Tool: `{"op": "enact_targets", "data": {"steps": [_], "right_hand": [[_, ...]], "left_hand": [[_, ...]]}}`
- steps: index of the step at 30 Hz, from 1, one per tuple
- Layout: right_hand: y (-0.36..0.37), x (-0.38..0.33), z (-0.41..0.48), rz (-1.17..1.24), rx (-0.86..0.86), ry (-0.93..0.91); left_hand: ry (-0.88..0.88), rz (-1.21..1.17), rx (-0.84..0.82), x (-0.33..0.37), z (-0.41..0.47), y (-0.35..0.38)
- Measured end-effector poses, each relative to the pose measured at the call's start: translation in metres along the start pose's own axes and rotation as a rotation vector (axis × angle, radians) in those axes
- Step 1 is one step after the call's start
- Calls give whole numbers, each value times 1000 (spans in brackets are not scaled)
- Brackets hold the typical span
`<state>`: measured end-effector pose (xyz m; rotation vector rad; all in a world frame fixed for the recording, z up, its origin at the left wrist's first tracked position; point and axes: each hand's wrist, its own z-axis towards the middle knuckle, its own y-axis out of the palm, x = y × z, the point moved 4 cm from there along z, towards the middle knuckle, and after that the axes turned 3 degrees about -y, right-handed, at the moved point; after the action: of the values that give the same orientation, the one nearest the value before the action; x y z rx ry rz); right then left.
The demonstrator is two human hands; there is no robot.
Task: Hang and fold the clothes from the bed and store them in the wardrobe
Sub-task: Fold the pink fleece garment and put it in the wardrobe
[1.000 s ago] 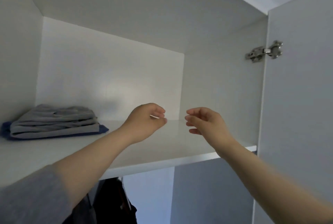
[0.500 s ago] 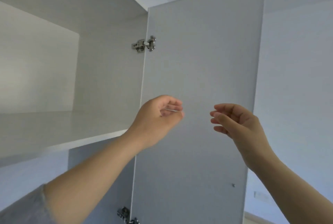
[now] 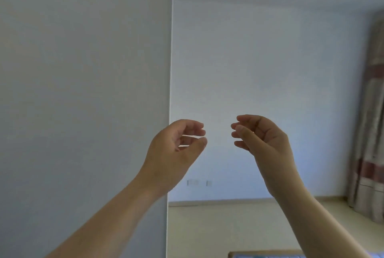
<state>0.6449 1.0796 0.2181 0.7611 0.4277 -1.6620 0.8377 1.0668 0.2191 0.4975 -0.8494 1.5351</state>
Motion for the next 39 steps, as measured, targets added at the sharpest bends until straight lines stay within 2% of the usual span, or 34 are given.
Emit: {"op": "enact_targets", "data": {"steps": [7,13,19,29,39], "right_hand": [[-37,12,-30,-133,245,8],[-84,28,-58,-259,377,69],[-149,58,-69,-335,465,134],[-269,136,-50,-294,528,253],[-341,210,-16,-349,591,347]], "left_hand": [[23,-172,-199,-32,8,57],[-48,-304,-331,-55,1,119],[-116,-352,-394,-80,2,189],[-257,-361,-385,-125,35,329],[-340,-408,-447,-185,89,427]]}}
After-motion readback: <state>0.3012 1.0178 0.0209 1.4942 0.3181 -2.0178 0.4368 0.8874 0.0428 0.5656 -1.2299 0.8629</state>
